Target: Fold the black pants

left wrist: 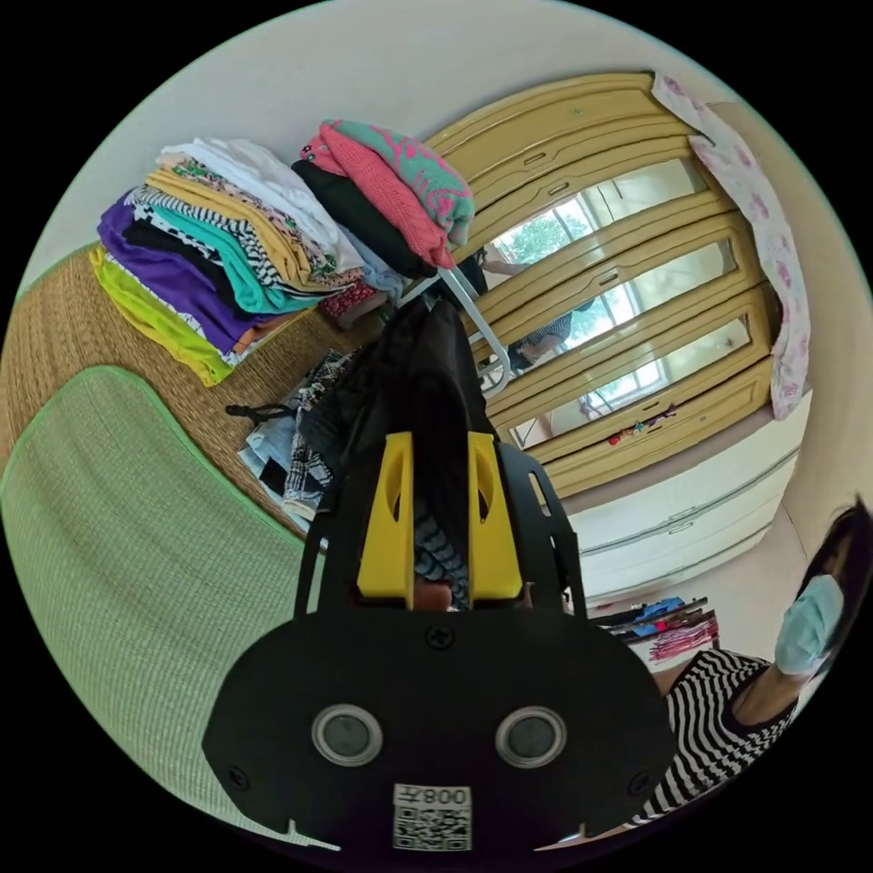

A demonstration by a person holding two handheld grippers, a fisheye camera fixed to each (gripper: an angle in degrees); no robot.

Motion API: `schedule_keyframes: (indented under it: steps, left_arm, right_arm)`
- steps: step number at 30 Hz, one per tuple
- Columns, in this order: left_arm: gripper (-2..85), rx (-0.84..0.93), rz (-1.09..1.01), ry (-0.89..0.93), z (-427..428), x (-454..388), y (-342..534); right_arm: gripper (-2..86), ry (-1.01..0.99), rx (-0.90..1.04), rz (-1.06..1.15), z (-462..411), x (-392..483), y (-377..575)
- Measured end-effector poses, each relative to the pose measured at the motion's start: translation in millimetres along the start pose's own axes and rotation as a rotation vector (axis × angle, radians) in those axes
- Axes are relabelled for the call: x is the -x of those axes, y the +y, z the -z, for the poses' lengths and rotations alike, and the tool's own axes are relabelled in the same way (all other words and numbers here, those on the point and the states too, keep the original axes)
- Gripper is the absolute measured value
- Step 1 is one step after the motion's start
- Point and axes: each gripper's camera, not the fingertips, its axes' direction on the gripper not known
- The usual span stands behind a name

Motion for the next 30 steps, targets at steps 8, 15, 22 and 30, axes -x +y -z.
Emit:
schedule_keyframes:
  steps: [8, 15, 22, 30]
  left_arm:
    - [1.5, -0.174, -0.177, -0.165, -21.9, -41.6, 16.6]
    - [0.2, 0.062, -0.412, -0.625, -124.1, -62.3, 3.4]
    - [0.1, 0.046, -0.423, -0.812, -161.9, -35.1, 8.0]
    - [0.1, 0.049, -0.468, -0.868, -167.4, -28.8, 16.3]
  right_arm:
    - [0.6, 0.351, -0.14, 0.203, 14.9, 91.6, 20.1]
    - [0.1, 0.853, 0.026, 0.463, -92.4, 149.1, -23.1]
    - [0.1, 0.882, 0.107, 0.561, -152.7, 154.5, -15.9]
    - [0.1, 1.012, 0.089, 0.679, -184.6, 183.6, 21.4]
